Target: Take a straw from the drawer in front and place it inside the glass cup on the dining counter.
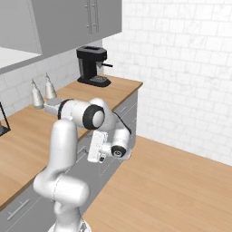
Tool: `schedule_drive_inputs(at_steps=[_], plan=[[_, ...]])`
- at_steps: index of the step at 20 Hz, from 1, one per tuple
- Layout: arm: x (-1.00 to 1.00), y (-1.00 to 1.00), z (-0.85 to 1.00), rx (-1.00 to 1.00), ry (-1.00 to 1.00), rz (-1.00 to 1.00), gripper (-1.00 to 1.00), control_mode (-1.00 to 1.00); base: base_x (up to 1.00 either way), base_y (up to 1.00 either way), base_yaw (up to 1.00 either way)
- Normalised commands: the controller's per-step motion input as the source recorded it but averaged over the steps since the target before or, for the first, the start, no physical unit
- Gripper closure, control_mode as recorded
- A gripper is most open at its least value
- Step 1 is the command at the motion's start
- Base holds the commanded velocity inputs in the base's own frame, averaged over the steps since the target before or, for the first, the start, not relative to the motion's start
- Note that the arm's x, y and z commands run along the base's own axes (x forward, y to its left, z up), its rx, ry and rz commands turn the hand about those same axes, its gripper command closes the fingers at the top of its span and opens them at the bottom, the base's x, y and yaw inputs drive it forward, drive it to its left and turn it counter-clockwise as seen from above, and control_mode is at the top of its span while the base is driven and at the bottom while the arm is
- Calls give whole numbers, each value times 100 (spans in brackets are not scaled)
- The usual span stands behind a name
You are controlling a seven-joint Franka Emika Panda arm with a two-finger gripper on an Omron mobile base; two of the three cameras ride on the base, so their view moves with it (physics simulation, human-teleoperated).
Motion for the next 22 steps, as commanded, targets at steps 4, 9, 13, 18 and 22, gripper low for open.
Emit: schedule_drive_inputs(at_steps=[4,9,13,18,22], plan=[[10,13,-47,-13,-5,0,-100,-100,0,0,0],[16,29,-43,-13,-10,0,-100,-100,0,0,0],[18,39,-39,-8,-14,0,-100,-100,0,0,0],[9,32,-29,-6,-12,0,-100,-100,0,0,0],[0,17,-20,-4,-18,0,-100,-100,0,0,0]])
